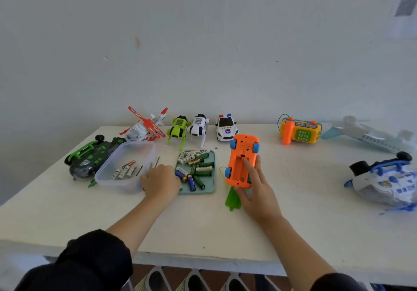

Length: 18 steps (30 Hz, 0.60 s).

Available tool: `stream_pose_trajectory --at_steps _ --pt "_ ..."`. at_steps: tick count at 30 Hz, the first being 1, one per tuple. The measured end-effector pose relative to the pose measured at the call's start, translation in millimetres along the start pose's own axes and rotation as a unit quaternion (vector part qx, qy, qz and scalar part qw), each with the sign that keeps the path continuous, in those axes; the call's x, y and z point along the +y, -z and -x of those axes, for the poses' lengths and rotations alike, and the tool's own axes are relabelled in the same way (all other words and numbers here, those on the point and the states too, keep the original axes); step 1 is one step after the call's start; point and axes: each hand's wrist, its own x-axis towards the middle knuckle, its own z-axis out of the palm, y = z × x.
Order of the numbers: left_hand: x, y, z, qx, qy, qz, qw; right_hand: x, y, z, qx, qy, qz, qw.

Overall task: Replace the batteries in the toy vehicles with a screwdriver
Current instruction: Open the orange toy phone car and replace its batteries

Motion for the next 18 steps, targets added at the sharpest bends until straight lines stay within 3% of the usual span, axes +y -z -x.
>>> stream_pose_trajectory --at_steps 6,9,13,18 --pt "3 -13 -9 0.053 -0.063 0.201 0.976 -7 -3 -6 0.014 -0.028 -0.028 0.999" --pt "2 -4 -26 0.022 -0.063 0.277 0.959 -8 -9 -16 0.019 -0.045 -0.034 0.998" --pt "-6 2 -53 -0.085 -0.117 0.248 0.958 -4 -19 -25 0.034 -0.08 -0.042 0.995" --pt "1 1 -56 -0.11 -0.198 0.184 0.957 -3 -18 -26 0.022 -0.068 -0.016 0.997"
